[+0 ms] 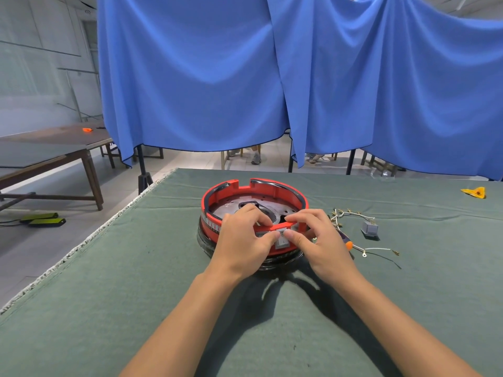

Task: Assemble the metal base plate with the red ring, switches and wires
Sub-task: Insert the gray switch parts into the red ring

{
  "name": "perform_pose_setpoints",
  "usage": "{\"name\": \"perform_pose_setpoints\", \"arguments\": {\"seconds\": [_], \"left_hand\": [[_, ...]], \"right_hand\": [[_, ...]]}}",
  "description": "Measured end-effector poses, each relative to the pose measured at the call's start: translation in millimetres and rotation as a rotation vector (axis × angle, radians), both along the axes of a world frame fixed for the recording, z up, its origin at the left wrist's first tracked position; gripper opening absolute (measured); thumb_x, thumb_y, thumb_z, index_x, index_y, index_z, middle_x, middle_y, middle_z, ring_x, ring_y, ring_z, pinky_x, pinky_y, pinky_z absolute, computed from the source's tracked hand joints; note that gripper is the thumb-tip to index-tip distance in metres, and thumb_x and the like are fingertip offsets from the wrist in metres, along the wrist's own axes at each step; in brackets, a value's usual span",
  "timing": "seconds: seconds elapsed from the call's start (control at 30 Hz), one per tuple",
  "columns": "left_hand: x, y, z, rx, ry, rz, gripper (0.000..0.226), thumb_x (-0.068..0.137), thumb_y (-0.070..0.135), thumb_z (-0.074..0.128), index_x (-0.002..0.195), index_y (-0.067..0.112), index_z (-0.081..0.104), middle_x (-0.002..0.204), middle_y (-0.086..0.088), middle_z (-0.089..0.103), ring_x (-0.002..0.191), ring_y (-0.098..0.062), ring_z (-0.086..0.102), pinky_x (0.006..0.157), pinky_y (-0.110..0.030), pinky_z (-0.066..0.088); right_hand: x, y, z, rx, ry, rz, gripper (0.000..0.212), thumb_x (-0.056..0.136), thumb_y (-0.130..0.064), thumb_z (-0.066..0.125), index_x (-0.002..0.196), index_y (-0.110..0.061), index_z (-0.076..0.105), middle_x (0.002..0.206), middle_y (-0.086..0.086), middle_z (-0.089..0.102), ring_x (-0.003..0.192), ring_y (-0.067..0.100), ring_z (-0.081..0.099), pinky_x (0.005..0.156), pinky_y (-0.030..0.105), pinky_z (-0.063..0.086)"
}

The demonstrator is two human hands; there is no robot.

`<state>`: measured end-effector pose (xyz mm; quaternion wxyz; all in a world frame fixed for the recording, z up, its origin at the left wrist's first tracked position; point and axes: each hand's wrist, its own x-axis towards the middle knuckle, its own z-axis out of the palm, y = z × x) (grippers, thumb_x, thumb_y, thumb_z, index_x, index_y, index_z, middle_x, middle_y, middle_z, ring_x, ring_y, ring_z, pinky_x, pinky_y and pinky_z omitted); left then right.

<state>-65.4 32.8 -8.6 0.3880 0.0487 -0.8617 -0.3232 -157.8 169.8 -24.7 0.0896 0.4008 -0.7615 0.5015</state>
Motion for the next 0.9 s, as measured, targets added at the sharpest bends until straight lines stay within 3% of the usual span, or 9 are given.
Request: {"name": "perform_pose_setpoints", "arguments": {"seconds": [0.17, 0.27, 0.4, 0.5, 0.63, 0.8, 0.9], "left_hand": [[0, 0, 2, -0.007, -0.003, 0.007, 0.009, 0.076, 0.014, 0.075, 0.079, 0.009, 0.069, 0.081, 0.005, 0.063, 0.079, -0.015, 0.059, 0.081, -0.048, 0.046], [3, -3, 1, -0.054, -0.024, -0.014, 0.009, 0.076, 0.015, 0.073, 0.083, 0.010, 0.068, 0.084, 0.005, 0.063, 0.083, -0.014, 0.059, 0.082, -0.046, 0.046], [9, -9, 3, -0.153, -0.081, -0.027, 0.022, 0.070, 0.017, 0.061, 0.090, 0.018, 0.069, 0.094, 0.009, 0.066, 0.097, -0.014, 0.055, 0.091, -0.041, 0.042], [9, -16, 2, -0.135, -0.120, -0.044, 0.023, 0.074, 0.015, 0.067, 0.096, 0.019, 0.071, 0.101, 0.009, 0.067, 0.101, -0.012, 0.058, 0.095, -0.037, 0.043], [11, -24, -1, -0.092, -0.133, -0.035, 0.025, 0.077, 0.018, 0.074, 0.102, 0.018, 0.073, 0.104, 0.009, 0.071, 0.100, -0.008, 0.064, 0.092, -0.029, 0.048], [13, -23, -1, -0.123, -0.097, -0.074, 0.024, 0.079, 0.020, 0.073, 0.103, 0.019, 0.074, 0.100, 0.008, 0.073, 0.094, -0.007, 0.066, 0.085, -0.032, 0.051], [13, -23, -3, -0.224, -0.144, -0.041, 0.037, 0.074, 0.038, 0.073, 0.108, 0.025, 0.070, 0.105, 0.013, 0.070, 0.100, -0.004, 0.060, 0.093, -0.029, 0.043]], "right_hand": [[4, -5, 0, -0.008, 0.009, -0.063, 0.013, 0.088, -0.024, 0.066, 0.101, -0.021, 0.067, 0.099, -0.016, 0.049, 0.086, 0.004, 0.054, 0.082, 0.034, 0.049], [3, -2, -1, -0.020, 0.005, -0.018, 0.014, 0.090, -0.020, 0.064, 0.103, -0.024, 0.065, 0.104, -0.018, 0.050, 0.090, 0.002, 0.053, 0.083, 0.029, 0.048], [-3, 8, 0, 0.065, -0.024, 0.086, 0.033, 0.090, -0.007, 0.060, 0.114, -0.031, 0.061, 0.122, -0.020, 0.051, 0.104, -0.006, 0.050, 0.090, 0.018, 0.044], [-3, 10, 1, 0.129, -0.029, 0.097, 0.042, 0.087, -0.004, 0.064, 0.122, -0.027, 0.059, 0.126, -0.017, 0.048, 0.098, 0.002, 0.053, 0.091, 0.021, 0.045], [2, 8, 5, 0.117, -0.036, 0.106, 0.040, 0.084, -0.001, 0.066, 0.114, -0.027, 0.060, 0.119, -0.018, 0.047, 0.077, 0.004, 0.055, 0.078, 0.012, 0.045], [1, 7, 6, 0.122, -0.045, 0.101, 0.037, 0.083, 0.001, 0.066, 0.113, -0.022, 0.061, 0.120, -0.008, 0.050, 0.075, 0.009, 0.055, 0.076, 0.012, 0.044], [1, 9, 6, 0.117, -0.046, 0.121, 0.038, 0.082, 0.000, 0.068, 0.111, -0.024, 0.060, 0.121, -0.009, 0.050, 0.076, 0.008, 0.056, 0.075, 0.010, 0.044]]}}
